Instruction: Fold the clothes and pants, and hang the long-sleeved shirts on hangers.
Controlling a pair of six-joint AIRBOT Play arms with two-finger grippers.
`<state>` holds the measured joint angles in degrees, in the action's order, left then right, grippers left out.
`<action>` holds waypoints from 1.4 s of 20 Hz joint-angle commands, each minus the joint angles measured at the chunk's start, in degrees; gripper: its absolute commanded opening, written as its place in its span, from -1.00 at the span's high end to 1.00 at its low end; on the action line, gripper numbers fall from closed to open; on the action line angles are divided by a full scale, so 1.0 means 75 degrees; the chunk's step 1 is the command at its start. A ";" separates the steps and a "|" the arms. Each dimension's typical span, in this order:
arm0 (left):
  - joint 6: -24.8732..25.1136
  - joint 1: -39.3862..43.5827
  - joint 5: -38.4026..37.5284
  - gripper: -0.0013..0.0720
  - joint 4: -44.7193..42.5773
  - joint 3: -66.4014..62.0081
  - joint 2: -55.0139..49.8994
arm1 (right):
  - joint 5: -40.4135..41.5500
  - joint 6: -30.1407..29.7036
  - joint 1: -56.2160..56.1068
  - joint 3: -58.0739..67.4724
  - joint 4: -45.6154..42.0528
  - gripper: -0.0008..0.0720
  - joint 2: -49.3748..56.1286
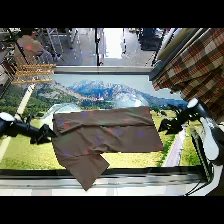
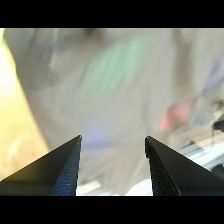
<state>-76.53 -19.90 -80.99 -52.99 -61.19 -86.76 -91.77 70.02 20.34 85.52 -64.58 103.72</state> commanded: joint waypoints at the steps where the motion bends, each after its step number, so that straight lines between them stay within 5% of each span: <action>1: 0.0035 0.0245 0.0781 -0.22 -0.0125 0.2489 0.1792 | 0.0047 -0.0924 0.0755 -0.1652 0.0597 -0.57 -0.0469; 5: 0.0143 0.0796 0.1381 -0.23 -0.0128 0.4068 0.2920 | 0.0530 -0.1565 0.1107 -0.2282 0.0574 -0.57 -0.0472; 12: -0.0032 0.1856 0.2130 -0.24 -0.0134 0.4398 0.2946 | 0.0796 -0.2302 0.0979 -0.2451 0.0606 -0.55 -0.0472; 18: -0.0204 0.2323 0.2722 -0.22 -0.0131 0.4398 0.2917 | 0.0848 -0.2611 0.0851 -0.2664 0.0796 0.02 -0.0472; 19: -0.0207 0.2323 0.2716 -0.06 -0.0131 0.4398 0.2841 | 0.0714 -0.2672 0.0854 -0.2664 0.0790 0.03 -0.0472; 20: -0.0204 0.2323 0.2722 0.42 -0.0131 0.4398 0.2736 | 0.0606 -0.2675 0.0854 -0.2667 0.0775 0.13 -0.0472; 22: -0.0201 0.2323 0.2713 0.95 -0.0125 0.4398 0.2562 | 0.0472 -0.2699 0.0854 -0.2664 0.0796 0.70 -0.0472; 23: -0.0192 0.2323 0.2713 0.94 -0.0134 0.4395 0.2535 | 0.0379 -0.2736 0.0854 -0.2664 0.0793 0.93 -0.0472; 28: 0.0513 0.1545 0.1355 0.95 0.0207 0.3576 0.2710 | -0.0326 -0.2836 0.0854 -0.2623 0.1192 0.94 -0.0813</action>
<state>-75.68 -5.04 -64.66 -53.30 -30.83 -66.92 -89.27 49.15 26.72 65.56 -59.35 99.37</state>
